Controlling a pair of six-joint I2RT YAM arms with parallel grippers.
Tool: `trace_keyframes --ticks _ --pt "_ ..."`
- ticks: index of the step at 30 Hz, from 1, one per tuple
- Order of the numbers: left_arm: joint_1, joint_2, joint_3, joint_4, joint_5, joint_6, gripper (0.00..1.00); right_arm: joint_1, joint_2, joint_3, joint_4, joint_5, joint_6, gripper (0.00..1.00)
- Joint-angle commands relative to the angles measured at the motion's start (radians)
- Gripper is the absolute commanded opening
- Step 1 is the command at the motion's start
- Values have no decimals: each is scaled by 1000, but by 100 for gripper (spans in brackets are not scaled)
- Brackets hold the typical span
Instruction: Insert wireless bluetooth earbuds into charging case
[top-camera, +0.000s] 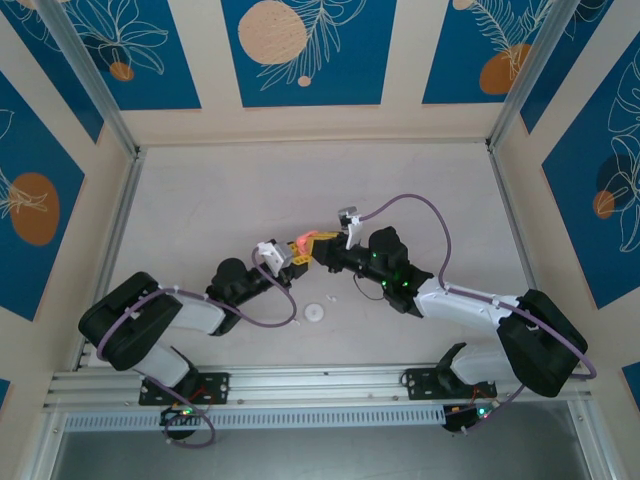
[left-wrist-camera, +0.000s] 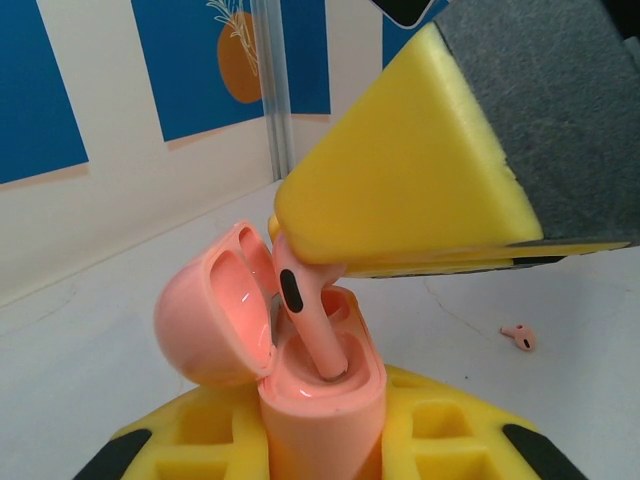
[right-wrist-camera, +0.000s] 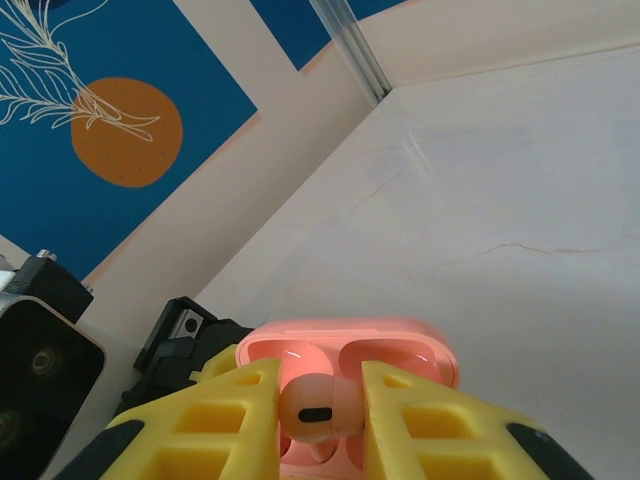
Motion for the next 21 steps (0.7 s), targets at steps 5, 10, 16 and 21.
trace_keyframes --ticks 5,10,16,21 --pt "-8 -24 6 64 0 41 13 20 -25 -12 -61 17 -43 24" --pt "-8 -22 3 64 22 71 13 21 -46 -28 -28 -18 -69 24" --pt "-9 -22 6 64 27 71 13 22 -49 -22 10 -72 -79 24" --pt "-11 -27 6 64 25 70 13 24 -44 -20 24 -97 -80 24"
